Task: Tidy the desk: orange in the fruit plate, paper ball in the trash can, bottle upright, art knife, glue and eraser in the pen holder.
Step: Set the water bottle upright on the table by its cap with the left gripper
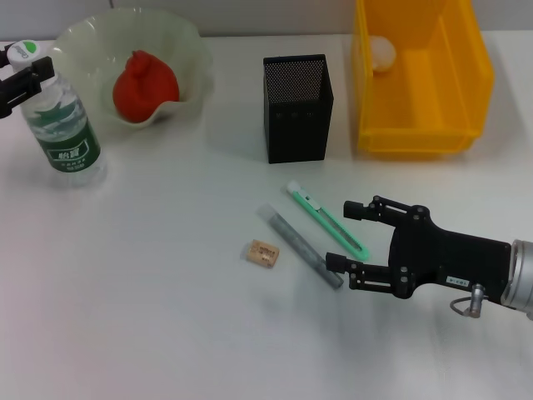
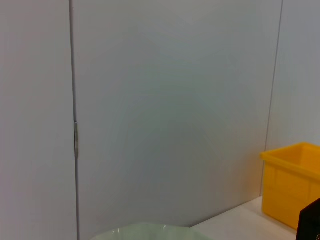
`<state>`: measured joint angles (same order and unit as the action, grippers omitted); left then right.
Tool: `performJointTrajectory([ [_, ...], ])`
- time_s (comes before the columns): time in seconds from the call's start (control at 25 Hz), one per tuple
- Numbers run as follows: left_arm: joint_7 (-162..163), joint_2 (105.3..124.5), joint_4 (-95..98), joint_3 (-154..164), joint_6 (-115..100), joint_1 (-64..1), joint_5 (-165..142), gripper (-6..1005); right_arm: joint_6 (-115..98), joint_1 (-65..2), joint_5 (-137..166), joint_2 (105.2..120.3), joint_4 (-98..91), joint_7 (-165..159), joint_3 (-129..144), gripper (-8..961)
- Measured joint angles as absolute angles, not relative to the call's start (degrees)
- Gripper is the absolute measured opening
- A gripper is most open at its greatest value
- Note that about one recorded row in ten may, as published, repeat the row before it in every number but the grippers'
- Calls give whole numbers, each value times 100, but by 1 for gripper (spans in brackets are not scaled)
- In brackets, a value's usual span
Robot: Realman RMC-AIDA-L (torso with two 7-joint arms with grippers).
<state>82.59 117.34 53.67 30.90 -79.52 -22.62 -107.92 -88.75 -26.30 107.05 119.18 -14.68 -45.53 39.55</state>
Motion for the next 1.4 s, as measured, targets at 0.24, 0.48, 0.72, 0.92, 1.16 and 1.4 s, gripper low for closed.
performJointTrajectory([
  [0.24,8241,11741,5343,3128,-7862,-2268,-10792,455,-8885,-2618,10705,11918,-1467,-4553,3955,800],
  [0.48,8160,11742,5306,3125,-7842,-2268,-10792,457,-8913,-2615,10705,11918,-1467,-4553,3955,799],
  [0.72,8125,11743,5299,3129,-7836,-2273,-10792,458,-8919,-2610,10705,11918,-1468,-4553,3955,799],
  [0.92,8111,11750,5299,3129,-7836,-2276,-10792,460,-8921,-2610,10705,11918,-1468,-4553,3955,799],
  [1.16,8101,11753,5300,3129,-7838,-2277,-10803,461,-8921,-2602,10704,11918,-1467,-4553,3955,800],
  [1.4,8087,11765,5300,3129,-7834,-2285,-10836,463,-8921,-2601,10705,11918,-1468,-4553,3955,800],
])
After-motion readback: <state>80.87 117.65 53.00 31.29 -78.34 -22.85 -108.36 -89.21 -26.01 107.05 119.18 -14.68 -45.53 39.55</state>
